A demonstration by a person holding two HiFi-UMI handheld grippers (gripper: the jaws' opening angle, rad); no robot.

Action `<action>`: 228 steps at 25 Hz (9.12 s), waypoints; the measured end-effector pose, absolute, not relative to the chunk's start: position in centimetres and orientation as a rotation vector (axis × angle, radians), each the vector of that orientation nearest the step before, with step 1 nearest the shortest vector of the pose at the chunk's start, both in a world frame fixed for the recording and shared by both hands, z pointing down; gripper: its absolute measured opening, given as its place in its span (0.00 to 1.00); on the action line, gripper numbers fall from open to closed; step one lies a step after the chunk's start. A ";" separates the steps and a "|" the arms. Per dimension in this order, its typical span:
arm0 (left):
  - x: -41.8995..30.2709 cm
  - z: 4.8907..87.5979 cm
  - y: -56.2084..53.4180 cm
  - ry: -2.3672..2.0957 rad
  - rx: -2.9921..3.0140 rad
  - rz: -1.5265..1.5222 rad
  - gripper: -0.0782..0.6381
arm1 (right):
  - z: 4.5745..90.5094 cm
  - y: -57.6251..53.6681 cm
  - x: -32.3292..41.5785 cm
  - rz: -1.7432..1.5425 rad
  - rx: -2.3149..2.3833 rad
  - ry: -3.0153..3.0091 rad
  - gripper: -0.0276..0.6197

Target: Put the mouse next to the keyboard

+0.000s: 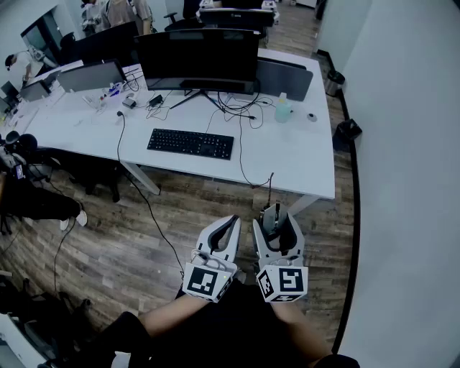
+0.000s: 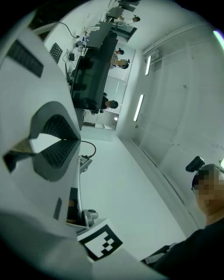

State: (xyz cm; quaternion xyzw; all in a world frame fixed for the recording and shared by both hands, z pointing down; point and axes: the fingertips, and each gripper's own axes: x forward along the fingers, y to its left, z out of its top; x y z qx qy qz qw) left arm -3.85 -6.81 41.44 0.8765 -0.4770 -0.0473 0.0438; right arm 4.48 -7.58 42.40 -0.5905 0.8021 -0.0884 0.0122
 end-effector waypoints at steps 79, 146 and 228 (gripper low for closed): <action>0.6 43.4 -6.9 -1.154 2.613 -0.140 0.11 | 46.9 -5.2 11.9 -0.573 -2.242 2.328 0.54; 6.0 50.3 -13.7 -1.178 2.534 0.204 0.11 | 74.7 -11.1 16.6 -1.309 -2.344 2.611 0.54; 7.1 39.9 22.1 -1.378 2.621 -0.092 0.11 | 39.4 22.5 14.6 -0.270 -1.833 2.504 0.07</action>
